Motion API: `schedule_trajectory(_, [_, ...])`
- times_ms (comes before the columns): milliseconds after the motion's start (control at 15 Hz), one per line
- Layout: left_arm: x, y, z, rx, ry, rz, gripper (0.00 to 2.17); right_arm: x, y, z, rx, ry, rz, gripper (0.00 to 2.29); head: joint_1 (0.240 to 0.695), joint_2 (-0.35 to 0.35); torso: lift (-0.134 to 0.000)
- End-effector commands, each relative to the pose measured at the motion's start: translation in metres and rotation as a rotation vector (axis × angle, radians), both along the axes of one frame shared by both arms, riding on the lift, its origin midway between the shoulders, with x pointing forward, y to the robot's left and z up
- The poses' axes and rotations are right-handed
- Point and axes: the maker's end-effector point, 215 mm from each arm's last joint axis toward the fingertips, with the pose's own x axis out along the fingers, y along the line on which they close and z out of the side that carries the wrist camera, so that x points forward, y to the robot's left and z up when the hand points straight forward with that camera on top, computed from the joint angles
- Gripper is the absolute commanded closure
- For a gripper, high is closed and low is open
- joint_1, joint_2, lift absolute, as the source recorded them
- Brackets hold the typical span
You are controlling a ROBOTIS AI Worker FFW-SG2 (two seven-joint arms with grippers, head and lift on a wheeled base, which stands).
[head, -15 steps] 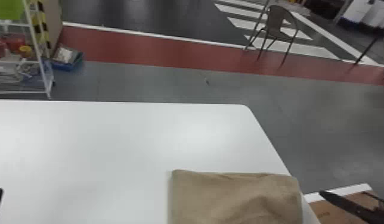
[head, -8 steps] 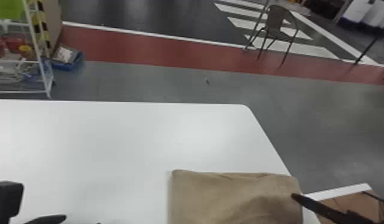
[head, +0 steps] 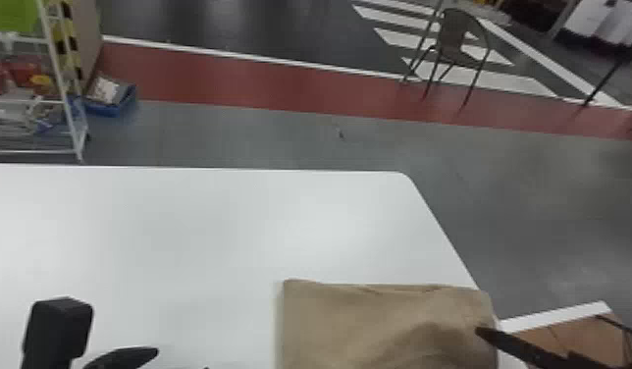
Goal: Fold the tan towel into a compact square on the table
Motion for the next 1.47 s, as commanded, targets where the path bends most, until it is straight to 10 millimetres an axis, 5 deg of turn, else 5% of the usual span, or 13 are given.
schedule_trajectory(0, [0.007, 0.01, 0.004, 0.003, -0.014, 0.02, 0.13, 0.001, 0.006, -0.007, 0.005, 0.019, 0.009, 0.4, 0.695, -0.35, -0.123])
schedule_trajectory(267, [0.022, 0.034, 0.018, -0.009, -0.073, 0.067, 0.12, 0.005, -0.016, 0.02, 0.044, -0.042, -0.066, 0.39, 0.695, -0.35, -0.123])
schedule_trajectory(533, [0.031, 0.056, 0.024, -0.01, -0.091, 0.108, 0.12, 0.009, -0.032, 0.049, 0.063, -0.104, -0.092, 0.09, 0.695, -0.35, -0.123])
schedule_trajectory(667, [0.036, 0.059, 0.03, -0.01, -0.111, 0.115, 0.12, 0.026, -0.039, 0.057, 0.071, -0.133, -0.094, 0.52, 0.695, -0.35, -0.123])
schedule_trajectory(800, [0.043, 0.063, 0.037, -0.011, -0.144, 0.125, 0.12, 0.044, -0.028, 0.038, 0.041, -0.109, -0.05, 1.62, 0.695, -0.35, -0.123])
schedule_trajectory(867, [0.048, 0.065, 0.043, -0.018, -0.168, 0.137, 0.13, 0.055, -0.026, 0.026, -0.006, -0.109, -0.028, 1.84, 0.695, -0.35, -0.123])
schedule_trajectory(1000, [0.057, 0.072, 0.054, -0.027, -0.22, 0.164, 0.13, 0.065, -0.024, 0.007, -0.054, -0.1, 0.001, 2.02, 0.695, -0.35, -0.123])
schedule_trajectory(1400, [0.067, 0.084, 0.066, -0.043, -0.269, 0.201, 0.13, 0.066, -0.029, -0.025, -0.116, -0.027, 0.016, 2.07, 0.695, -0.35, -0.123])
